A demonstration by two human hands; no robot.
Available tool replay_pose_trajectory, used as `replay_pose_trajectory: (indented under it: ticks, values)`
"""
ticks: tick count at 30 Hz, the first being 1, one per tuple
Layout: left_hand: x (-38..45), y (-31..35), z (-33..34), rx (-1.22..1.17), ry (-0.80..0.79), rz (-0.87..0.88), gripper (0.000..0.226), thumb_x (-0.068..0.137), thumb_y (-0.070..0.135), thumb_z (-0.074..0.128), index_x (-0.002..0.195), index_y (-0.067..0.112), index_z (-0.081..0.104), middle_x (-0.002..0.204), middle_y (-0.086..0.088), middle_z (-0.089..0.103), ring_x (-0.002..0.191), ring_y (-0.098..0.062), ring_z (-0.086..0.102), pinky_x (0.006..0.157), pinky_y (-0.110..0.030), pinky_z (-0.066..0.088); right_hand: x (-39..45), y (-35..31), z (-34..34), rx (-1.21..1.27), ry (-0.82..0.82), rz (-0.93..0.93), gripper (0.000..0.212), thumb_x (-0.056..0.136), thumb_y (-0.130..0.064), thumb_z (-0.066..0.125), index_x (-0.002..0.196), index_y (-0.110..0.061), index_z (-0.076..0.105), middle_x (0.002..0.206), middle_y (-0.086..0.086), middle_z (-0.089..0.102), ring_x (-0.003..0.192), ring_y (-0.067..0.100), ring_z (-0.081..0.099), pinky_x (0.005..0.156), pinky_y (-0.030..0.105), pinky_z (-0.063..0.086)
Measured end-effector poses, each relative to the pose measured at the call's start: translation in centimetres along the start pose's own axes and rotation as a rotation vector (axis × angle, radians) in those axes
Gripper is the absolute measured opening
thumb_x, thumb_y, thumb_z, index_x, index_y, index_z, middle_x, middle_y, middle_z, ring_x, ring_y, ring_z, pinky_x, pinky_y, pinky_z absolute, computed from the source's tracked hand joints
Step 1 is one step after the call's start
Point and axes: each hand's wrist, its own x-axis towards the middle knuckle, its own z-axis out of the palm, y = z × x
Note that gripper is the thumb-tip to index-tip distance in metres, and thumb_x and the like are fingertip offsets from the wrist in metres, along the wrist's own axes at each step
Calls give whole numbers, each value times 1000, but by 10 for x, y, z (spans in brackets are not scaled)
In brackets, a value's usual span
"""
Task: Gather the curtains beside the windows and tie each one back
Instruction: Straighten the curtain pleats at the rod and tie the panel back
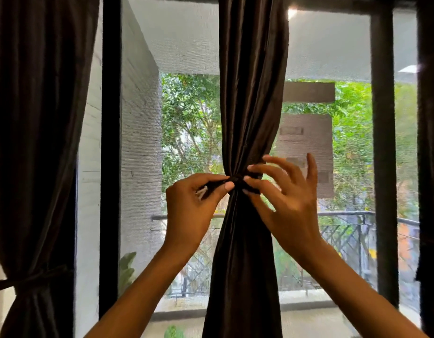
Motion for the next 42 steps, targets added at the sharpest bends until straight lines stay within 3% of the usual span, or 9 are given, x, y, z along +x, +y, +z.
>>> replay_pose_trajectory:
  ticks: [4,12,15,18,24,28,31,38,42]
  values:
    - [-1,-1,1,-14,4,-20,14,76,15,76,90,16,75,85,3,73,85,-6,68,83,-32,55,-3,4,-3,-57,2,-4,23,95,-20,54,90,-16,76,89,-3,72,108,25,62,106,68,18]
    - [3,-5,0,-64,-56,-110,14,74,11,77,88,13,76,83,-2,74,83,-13,71,83,-42,56,-5,1,-8,88,-98,183,18,85,-1,59,89,-15,70,88,-2,70,102,21,63,110,65,15]
    - [3,-4,4,-58,-56,-118,13,75,11,76,88,12,76,83,-1,74,82,-11,71,82,-41,56,-15,-2,-8,69,-156,194,19,90,-14,52,98,-16,69,100,-1,68,110,21,60,110,63,17]
    - [3,-5,6,-57,-58,-117,13,77,10,75,89,10,76,84,-1,74,82,-11,71,83,-40,57,-25,1,-4,-16,-204,173,29,86,-34,62,106,-16,70,108,-1,67,118,22,56,110,62,18]
    - [5,-5,5,-31,-78,-75,13,75,12,76,88,11,76,83,-1,74,81,-10,71,81,-36,57,-15,9,-3,-26,-88,143,20,89,-25,56,90,-18,75,88,-6,73,112,25,61,109,64,17]
    - [4,-6,0,-27,-73,-86,10,80,14,72,89,17,75,79,0,74,75,-7,70,75,-22,55,-14,11,-3,71,-117,177,19,88,-28,56,86,-20,73,114,-5,68,127,24,50,114,54,7]
    - [7,-5,-5,85,-45,-56,11,81,16,72,91,19,74,78,3,73,76,-3,68,71,-10,50,-13,11,-6,49,-132,145,22,89,-28,54,81,-19,71,130,-3,59,133,28,43,113,57,8]
    - [9,-17,-23,375,35,144,13,81,30,71,91,23,76,82,6,74,77,-10,67,65,-36,56,-11,13,-26,-77,-154,-51,22,90,-23,55,79,-15,72,131,-4,56,133,40,40,107,70,11]
    - [3,-22,-32,389,49,215,12,83,28,68,92,23,75,78,8,72,69,-8,64,58,-36,53,-15,15,-34,-91,-191,-54,21,89,-23,55,81,-16,74,128,-6,59,134,38,38,107,71,13]
